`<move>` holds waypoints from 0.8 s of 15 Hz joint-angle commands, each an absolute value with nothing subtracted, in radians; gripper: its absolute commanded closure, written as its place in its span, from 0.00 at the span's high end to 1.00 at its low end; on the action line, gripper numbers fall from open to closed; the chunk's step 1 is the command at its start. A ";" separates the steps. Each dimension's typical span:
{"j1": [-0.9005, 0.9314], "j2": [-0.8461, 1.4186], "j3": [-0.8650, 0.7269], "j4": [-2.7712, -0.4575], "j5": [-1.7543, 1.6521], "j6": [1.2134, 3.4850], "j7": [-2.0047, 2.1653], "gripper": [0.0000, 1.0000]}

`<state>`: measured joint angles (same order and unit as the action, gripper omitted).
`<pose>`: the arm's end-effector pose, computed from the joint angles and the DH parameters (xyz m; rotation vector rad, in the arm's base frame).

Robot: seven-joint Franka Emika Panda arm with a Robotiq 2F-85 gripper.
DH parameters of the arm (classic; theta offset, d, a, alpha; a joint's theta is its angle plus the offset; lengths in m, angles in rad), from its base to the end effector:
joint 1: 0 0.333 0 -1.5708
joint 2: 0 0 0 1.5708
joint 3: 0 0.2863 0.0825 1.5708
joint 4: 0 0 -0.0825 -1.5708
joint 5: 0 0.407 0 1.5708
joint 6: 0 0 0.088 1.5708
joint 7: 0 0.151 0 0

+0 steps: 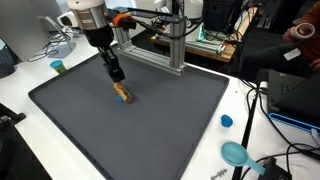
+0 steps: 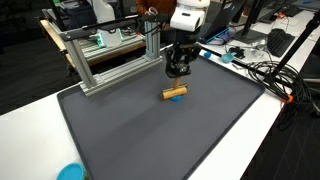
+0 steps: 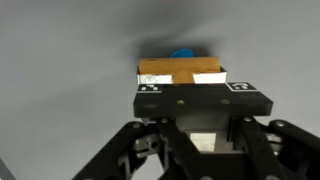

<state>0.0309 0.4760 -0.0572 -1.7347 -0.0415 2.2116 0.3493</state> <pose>0.6683 -0.0191 0.2225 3.0375 -0.5284 0.0169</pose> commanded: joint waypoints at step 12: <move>0.004 0.498 -0.066 -1.699 0.037 2.194 0.346 0.47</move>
